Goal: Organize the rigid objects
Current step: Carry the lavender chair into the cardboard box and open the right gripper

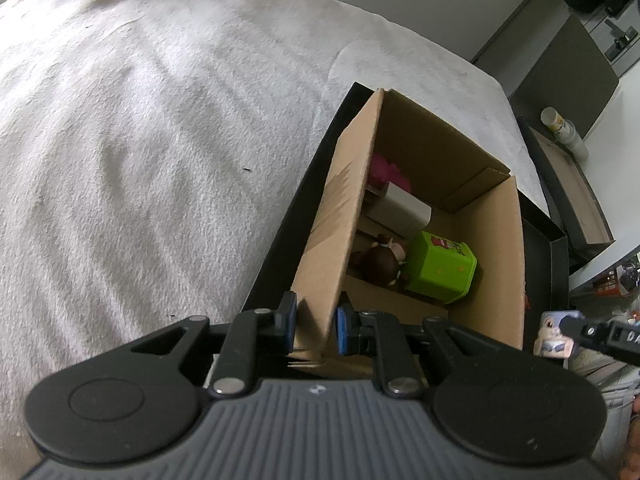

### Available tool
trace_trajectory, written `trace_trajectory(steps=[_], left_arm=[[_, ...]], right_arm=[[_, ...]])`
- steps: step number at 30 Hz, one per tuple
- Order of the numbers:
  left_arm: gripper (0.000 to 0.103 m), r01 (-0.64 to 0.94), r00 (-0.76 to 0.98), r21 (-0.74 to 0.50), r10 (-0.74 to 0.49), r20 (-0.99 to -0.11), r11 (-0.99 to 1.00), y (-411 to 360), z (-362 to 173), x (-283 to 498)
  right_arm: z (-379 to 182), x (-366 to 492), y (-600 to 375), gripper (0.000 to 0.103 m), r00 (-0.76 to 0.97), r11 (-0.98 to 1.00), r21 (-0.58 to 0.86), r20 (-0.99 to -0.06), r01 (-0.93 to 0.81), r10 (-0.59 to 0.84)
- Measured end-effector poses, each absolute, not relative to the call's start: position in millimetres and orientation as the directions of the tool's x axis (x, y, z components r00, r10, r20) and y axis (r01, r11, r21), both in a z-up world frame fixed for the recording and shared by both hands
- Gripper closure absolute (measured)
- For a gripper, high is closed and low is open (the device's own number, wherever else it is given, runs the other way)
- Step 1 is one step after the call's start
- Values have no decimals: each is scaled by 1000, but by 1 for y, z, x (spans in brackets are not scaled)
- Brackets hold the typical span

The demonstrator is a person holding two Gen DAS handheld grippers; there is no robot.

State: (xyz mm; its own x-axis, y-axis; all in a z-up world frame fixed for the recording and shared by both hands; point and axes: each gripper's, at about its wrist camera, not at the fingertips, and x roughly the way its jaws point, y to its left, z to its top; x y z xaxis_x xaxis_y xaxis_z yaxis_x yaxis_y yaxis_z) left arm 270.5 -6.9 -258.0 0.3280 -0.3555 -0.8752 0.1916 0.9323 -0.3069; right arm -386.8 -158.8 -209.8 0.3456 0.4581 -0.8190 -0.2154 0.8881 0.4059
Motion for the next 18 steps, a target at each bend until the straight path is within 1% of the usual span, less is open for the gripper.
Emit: trace_trajectory(steps=[9,18], left_arm=[[85,193,328,-313,-362,-873,930,-5,-258,270],[85,194,327,-311,-360,-874,931,-6,-257,272]], right_arm=[[-184,-382,-142,63,386,868,432,-778,-245,496],[-154,-375,-114,63,415,841,443,-733,-309,539]])
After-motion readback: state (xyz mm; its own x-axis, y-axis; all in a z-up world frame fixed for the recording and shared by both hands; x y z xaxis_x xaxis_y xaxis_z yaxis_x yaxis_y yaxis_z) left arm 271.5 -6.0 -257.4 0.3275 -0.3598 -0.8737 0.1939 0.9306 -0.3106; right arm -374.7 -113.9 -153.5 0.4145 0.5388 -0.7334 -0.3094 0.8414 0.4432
